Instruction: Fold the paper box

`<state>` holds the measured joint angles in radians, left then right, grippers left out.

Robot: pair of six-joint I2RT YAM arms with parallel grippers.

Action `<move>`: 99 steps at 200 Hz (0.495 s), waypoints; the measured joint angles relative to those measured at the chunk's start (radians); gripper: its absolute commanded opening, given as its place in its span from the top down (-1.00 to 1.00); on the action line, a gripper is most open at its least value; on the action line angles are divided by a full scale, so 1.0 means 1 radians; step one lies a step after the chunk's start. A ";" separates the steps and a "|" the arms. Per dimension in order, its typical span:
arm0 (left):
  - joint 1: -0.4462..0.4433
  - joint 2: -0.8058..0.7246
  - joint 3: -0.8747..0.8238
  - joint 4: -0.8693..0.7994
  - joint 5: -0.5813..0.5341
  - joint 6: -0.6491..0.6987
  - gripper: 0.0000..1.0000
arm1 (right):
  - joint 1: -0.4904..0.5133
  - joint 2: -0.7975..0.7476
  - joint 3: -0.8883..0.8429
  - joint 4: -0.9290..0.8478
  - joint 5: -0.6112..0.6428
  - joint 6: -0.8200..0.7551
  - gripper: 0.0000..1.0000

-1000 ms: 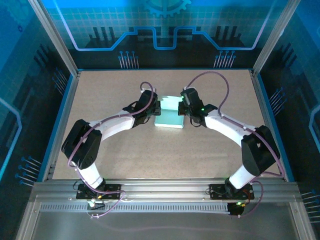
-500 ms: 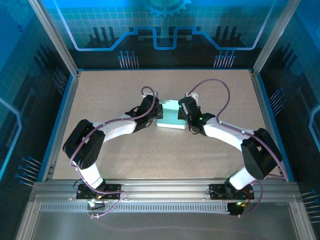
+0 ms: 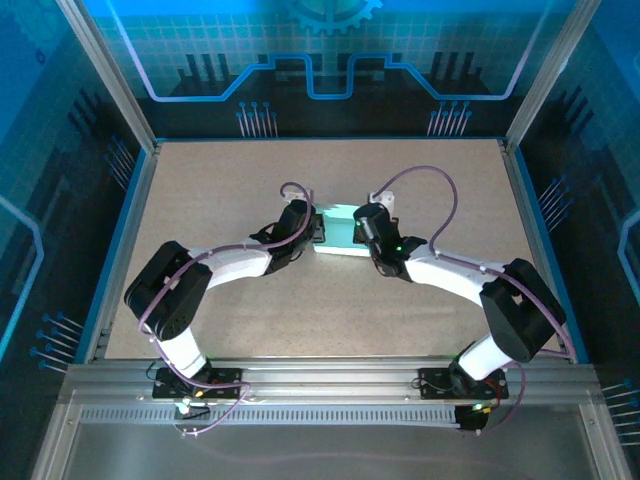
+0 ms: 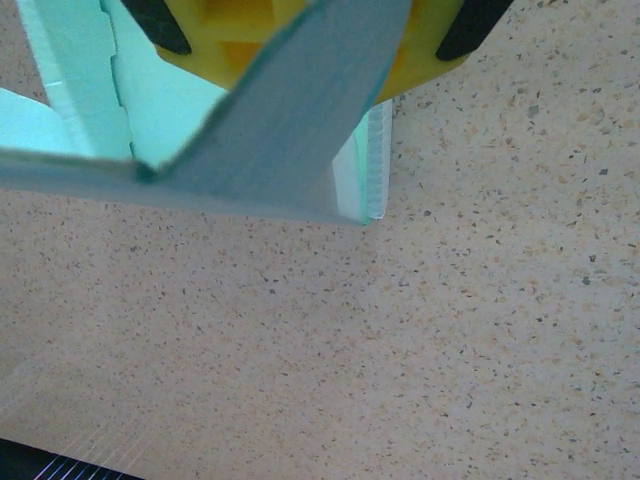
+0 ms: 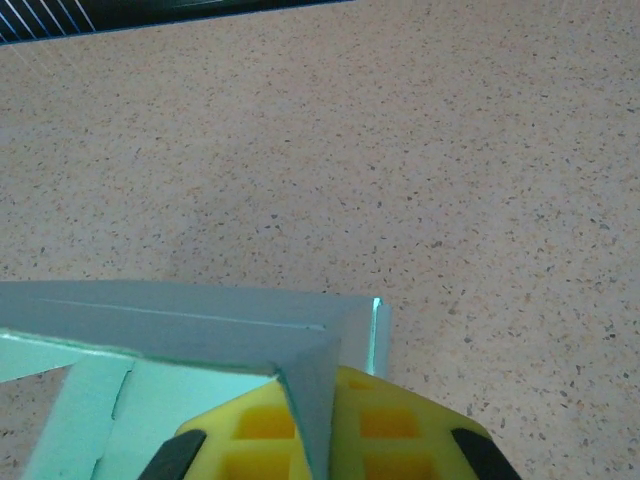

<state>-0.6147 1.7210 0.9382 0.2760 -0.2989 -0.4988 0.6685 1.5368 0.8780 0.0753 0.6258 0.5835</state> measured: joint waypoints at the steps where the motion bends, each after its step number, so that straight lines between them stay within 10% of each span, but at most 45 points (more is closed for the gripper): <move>1: -0.001 0.000 0.000 0.000 0.000 0.000 1.00 | 0.000 0.000 -0.002 0.001 0.000 0.000 1.00; 99: -0.011 0.000 -0.052 0.048 0.000 0.000 1.00 | 0.007 -0.002 -0.047 0.035 -0.004 0.000 1.00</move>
<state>-0.6262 1.7210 0.8860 0.3237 -0.2989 -0.4988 0.6758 1.5349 0.8310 0.1104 0.6216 0.5831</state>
